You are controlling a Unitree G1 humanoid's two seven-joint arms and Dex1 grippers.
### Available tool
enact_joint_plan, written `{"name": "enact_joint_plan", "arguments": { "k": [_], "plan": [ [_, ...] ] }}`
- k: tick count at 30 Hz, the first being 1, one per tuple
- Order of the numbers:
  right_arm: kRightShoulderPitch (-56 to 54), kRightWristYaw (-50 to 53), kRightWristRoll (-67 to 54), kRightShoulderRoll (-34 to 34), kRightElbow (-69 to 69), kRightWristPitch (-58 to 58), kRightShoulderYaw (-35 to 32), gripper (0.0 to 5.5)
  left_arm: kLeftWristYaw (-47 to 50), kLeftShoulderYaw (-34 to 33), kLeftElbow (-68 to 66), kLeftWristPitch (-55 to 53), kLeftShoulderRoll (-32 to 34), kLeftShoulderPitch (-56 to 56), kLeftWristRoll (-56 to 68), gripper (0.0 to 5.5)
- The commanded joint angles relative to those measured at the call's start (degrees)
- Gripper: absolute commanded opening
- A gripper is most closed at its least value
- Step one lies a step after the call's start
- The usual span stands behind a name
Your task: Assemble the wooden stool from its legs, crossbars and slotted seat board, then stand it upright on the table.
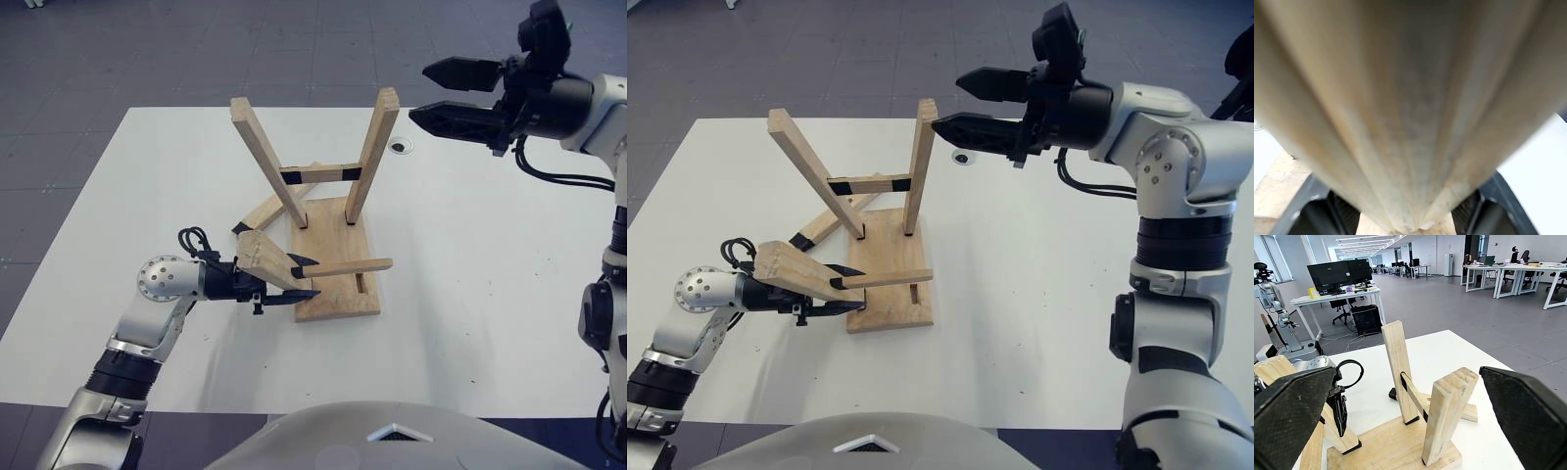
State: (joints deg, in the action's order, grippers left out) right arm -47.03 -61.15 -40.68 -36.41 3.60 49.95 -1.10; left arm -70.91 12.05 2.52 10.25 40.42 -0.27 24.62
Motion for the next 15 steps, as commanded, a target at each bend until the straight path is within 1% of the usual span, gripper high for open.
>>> {"name": "enact_joint_plan", "arguments": {
  "k": [1, 4, 8, 9, 11, 13, 15],
  "plan": [
    [-1.9, 1.0, -0.2, 0.3, -1.6, 0.6, -0.5, 5.50, 3.8, 3.4, -8.3, 3.0, 0.3, 4.6, -11.6, 2.05],
    [-2.6, 2.0, 0.0, 0.6, -1.4, 0.5, -0.9, 5.50, 8.7, 5.9, -13.3, 9.1, -0.3, 3.7, -19.4, 2.05],
    [-4.0, 2.7, 0.0, 0.8, -0.6, 0.4, -1.3, 5.50, 14.3, 10.0, -19.8, 11.5, 1.2, 0.9, -27.9, 2.05],
    [-4.2, 2.8, 0.1, 0.8, -0.4, 0.3, -1.4, 5.50, 14.1, 11.4, -20.7, 13.3, 2.3, 0.4, -29.9, 2.05],
    [-4.6, 3.1, 0.3, 1.2, 0.3, 0.0, -1.5, 5.50, 10.6, 14.0, -20.6, 15.2, 5.3, -0.4, -31.1, 2.05],
    [-4.5, 3.8, 0.1, 1.4, 0.0, 0.2, -1.7, 5.50, 5.9, 15.0, -20.2, 16.9, 7.1, -1.6, -28.5, 2.05],
    [-4.2, 4.2, -0.1, 1.7, -0.4, 0.3, -1.8, 5.50, 2.9, 15.4, -20.1, 24.1, 8.4, -3.7, -27.5, 2.05]
  ]
}}
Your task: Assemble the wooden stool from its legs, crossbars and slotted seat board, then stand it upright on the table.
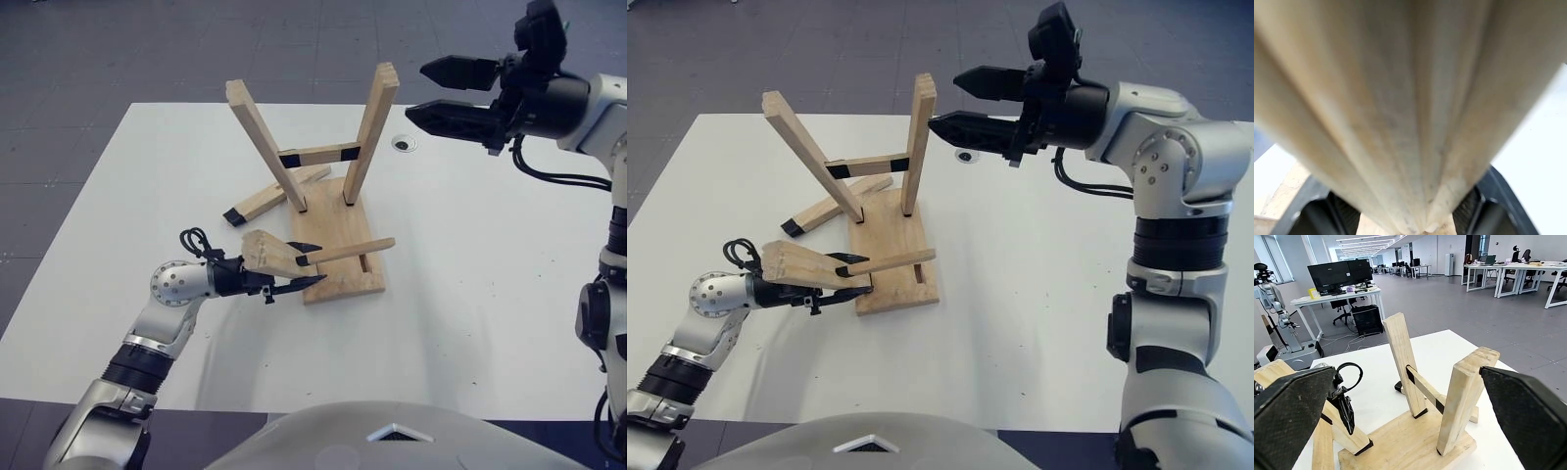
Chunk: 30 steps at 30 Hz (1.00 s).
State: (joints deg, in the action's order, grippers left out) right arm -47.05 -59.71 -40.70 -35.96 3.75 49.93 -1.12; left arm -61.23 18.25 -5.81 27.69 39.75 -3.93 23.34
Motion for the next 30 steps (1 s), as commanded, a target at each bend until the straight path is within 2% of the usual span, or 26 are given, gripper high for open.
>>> {"name": "enact_joint_plan", "arguments": {
  "k": [1, 11, 18, 25, 30],
  "plan": [
    [-4.0, 2.8, -0.1, 1.4, -0.6, 0.2, -1.7, 5.50, -7.9, 9.3, -11.0, 7.8, 9.3, -0.7, -25.0, 2.05],
    [-3.2, 3.3, -0.7, 1.5, -1.7, 0.6, -1.9, 5.50, -8.1, 10.3, -10.9, 11.4, 8.9, -5.6, -18.8, 2.05],
    [-2.4, 4.0, -1.0, 1.8, -2.8, 1.1, -1.8, 5.50, -9.8, 8.5, -10.8, 10.2, 9.7, -9.9, -13.2, 2.05],
    [-2.9, 4.3, -1.1, 2.3, -3.2, 1.0, -2.0, 5.50, -12.0, 3.9, -4.5, 1.3, 5.0, -19.9, -3.5, 2.05],
    [-2.6, 4.5, -1.0, 2.3, -3.3, 0.8, -2.1, 5.50, -8.1, 0.7, 5.1, -7.1, 0.4, -18.0, 0.6, 2.05]
  ]
}}
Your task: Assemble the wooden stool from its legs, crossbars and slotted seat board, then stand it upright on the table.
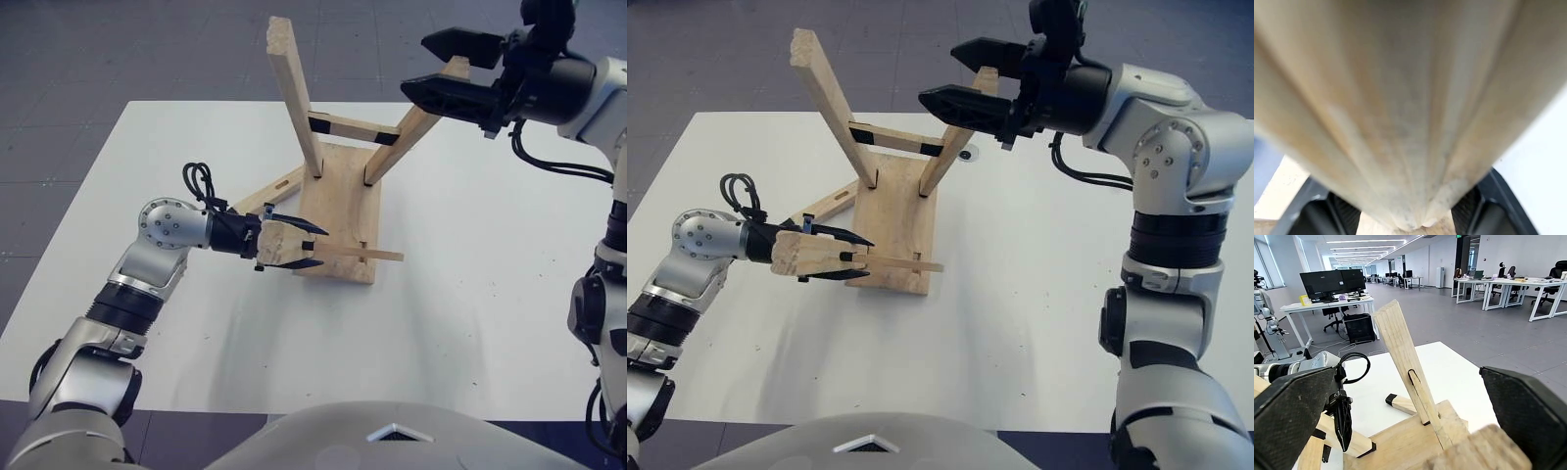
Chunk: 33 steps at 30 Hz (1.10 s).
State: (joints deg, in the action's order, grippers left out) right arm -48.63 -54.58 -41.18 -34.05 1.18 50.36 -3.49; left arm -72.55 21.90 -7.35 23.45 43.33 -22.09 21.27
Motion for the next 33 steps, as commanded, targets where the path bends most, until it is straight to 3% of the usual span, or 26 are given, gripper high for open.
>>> {"name": "enact_joint_plan", "arguments": {
  "k": [1, 10, 19, 20, 33],
  "plan": [
    [-1.3, -0.8, -0.4, 0.5, -0.5, 0.3, 0.4, 5.50, 4.1, -3.1, 8.3, -3.9, -4.0, 1.6, 2.4, 2.05],
    [-2.7, -1.7, -0.1, 0.4, 0.4, 0.5, 1.1, 5.50, 6.4, -4.2, 12.9, -7.9, -5.7, 13.8, -2.0, 2.05],
    [-3.0, -1.7, -0.1, 0.5, 0.7, 0.5, 1.2, 5.50, 2.9, -5.5, 9.0, -8.2, -3.9, 16.6, -3.7, 2.05],
    [-2.9, -1.7, -0.1, 0.6, 0.8, 0.4, 1.2, 5.50, 2.7, -5.9, 8.5, -8.8, -4.0, 15.9, -3.2, 2.44],
    [-1.2, -0.7, 0.1, -0.3, 0.0, 0.1, 0.0, 5.50, 1.5, -10.9, 5.5, -11.7, -5.0, 7.3, -2.1, 4.46]
  ]
}}
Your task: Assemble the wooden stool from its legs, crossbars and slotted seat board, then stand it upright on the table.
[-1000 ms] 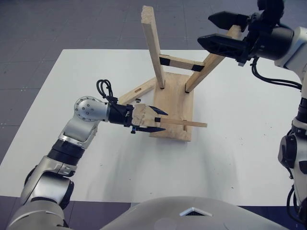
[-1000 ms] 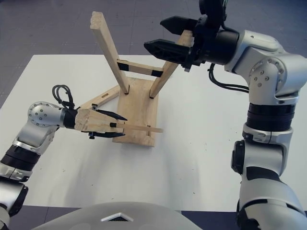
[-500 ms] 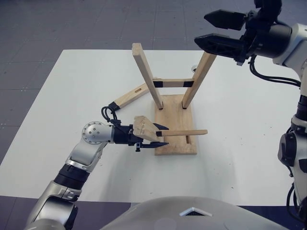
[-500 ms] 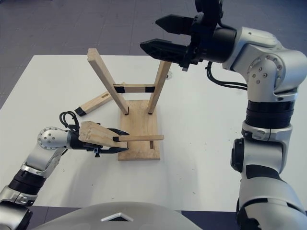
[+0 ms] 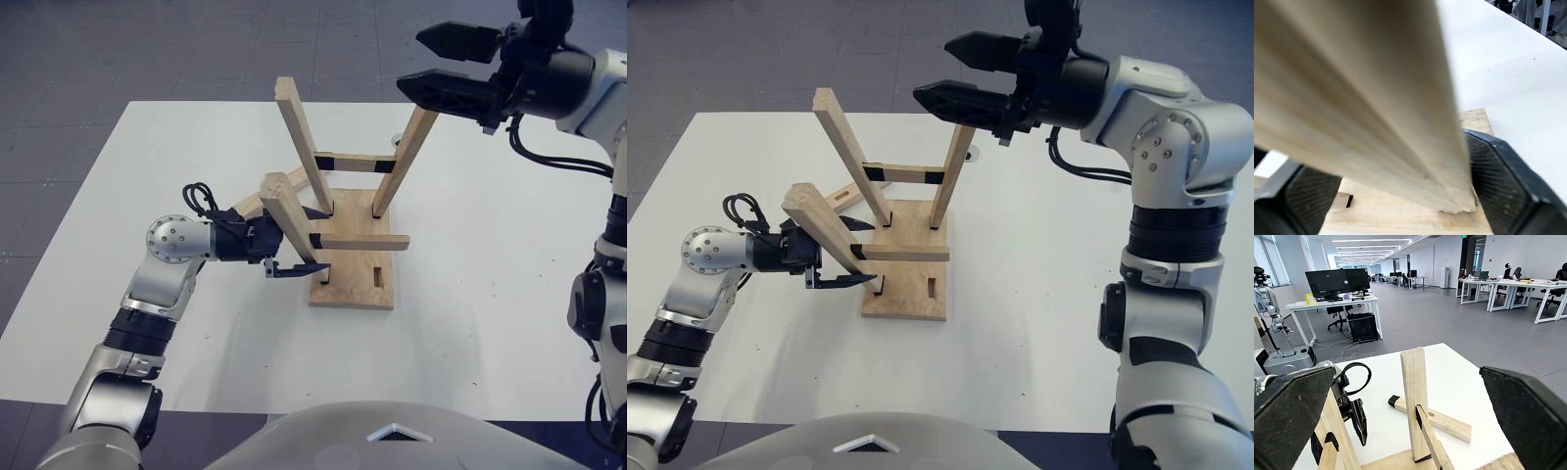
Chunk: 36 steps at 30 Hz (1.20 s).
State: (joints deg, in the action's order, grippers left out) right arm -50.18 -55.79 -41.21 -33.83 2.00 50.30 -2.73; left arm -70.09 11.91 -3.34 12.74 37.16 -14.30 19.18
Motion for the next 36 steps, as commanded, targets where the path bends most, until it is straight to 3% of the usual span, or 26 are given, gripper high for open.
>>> {"name": "enact_joint_plan", "arguments": {
  "k": [1, 7, 13, 29, 32, 36],
  "plan": [
    [0.4, 0.6, 0.2, -0.5, -0.9, 0.1, -0.9, 5.50, -1.1, -0.9, 2.0, -1.2, 1.1, -0.1, -0.1, 4.62],
    [1.2, 1.1, 0.2, -0.9, -1.6, 0.2, -1.6, 5.50, -0.3, -1.3, 13.2, -7.7, 2.6, 2.8, 2.8, 5.48],
    [2.9, 2.6, -0.2, -1.1, -3.4, 0.5, -2.9, 5.50, -0.4, -2.8, 24.2, -18.9, 6.1, 2.2, 7.8, 5.48],
    [3.8, 3.7, -0.7, -0.7, -4.7, 0.9, -3.3, 5.50, 3.4, -9.0, 17.9, -21.1, 3.9, -6.6, 8.3, 5.48],
    [3.8, 3.7, -0.8, -1.0, -4.6, 0.9, -3.3, 5.50, 4.5, -10.2, 21.0, -26.5, 4.5, -7.8, 12.0, 5.48],
    [4.0, 3.9, -0.9, -1.2, -4.8, 0.9, -3.3, 5.50, 3.6, -12.8, 26.6, -41.8, 9.8, -9.6, 23.5, 5.48]
  ]
}}
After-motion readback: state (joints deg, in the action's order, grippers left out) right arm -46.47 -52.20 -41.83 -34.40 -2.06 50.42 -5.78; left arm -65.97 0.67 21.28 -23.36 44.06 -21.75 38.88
